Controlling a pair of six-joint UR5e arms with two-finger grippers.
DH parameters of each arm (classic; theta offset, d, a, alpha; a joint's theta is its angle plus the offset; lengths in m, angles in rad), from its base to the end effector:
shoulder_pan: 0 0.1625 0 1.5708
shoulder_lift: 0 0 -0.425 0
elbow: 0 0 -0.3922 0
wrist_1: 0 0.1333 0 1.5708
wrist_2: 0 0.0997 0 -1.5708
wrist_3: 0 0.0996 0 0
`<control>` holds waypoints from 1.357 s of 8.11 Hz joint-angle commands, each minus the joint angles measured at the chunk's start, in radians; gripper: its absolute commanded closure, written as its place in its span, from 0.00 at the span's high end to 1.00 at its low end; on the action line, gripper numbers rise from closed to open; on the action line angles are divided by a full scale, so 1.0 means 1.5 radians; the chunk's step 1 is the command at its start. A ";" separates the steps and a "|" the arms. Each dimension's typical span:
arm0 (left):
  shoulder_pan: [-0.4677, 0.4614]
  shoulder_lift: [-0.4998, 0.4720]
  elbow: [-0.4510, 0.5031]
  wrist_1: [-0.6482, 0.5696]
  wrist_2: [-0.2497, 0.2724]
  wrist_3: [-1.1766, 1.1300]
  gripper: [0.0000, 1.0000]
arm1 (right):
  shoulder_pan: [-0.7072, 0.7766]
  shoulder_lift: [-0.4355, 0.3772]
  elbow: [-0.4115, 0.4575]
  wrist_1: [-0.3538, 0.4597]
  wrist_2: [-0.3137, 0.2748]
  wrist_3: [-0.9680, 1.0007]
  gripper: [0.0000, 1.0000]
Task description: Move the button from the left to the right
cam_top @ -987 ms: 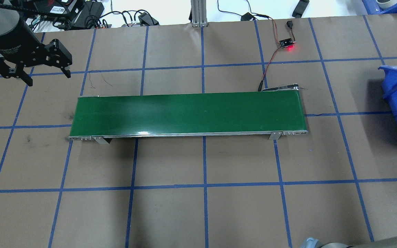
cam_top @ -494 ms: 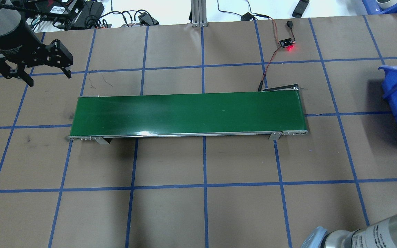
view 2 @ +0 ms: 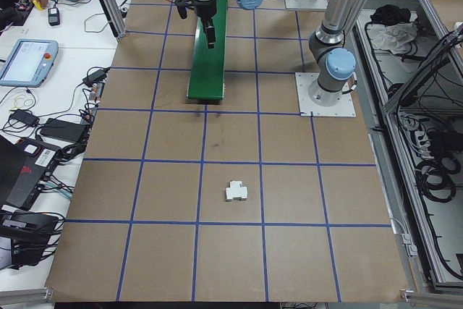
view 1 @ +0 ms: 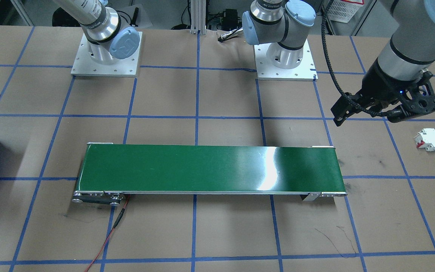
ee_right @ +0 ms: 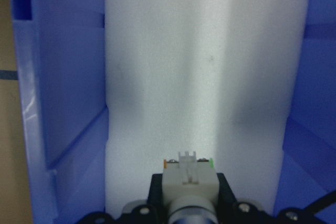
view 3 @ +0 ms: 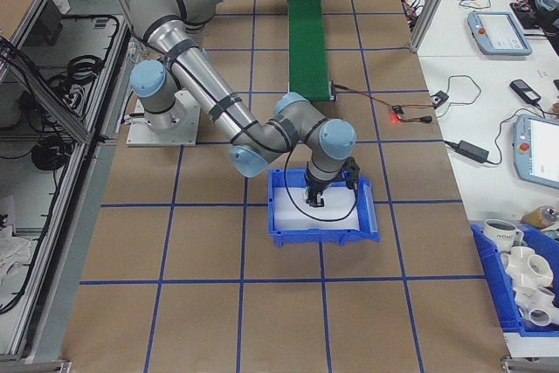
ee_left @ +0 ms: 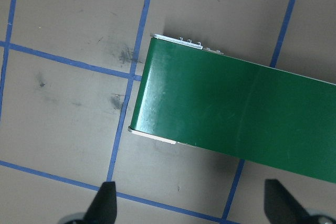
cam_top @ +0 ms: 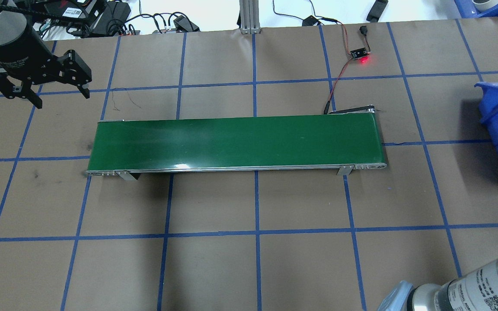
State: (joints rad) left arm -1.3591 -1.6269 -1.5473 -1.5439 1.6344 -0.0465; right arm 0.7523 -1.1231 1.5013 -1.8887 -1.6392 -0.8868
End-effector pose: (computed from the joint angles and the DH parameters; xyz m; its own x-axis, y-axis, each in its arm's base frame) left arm -0.0159 -0.5301 0.4741 -0.9650 -0.2546 -0.0638 -0.2552 0.9669 0.0028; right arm -0.3823 -0.5310 0.2956 -0.9975 -0.0701 -0.0036 -0.0702 0.9934 0.0910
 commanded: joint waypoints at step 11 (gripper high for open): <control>-0.070 -0.006 0.004 0.000 0.022 -0.041 1.00 | -0.002 0.060 0.035 -0.096 0.026 -0.051 0.63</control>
State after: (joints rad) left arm -1.4183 -1.6271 -1.5423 -1.5460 1.6675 -0.0590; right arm 0.7495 -1.0322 1.5485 -2.0084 -1.6176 -0.9135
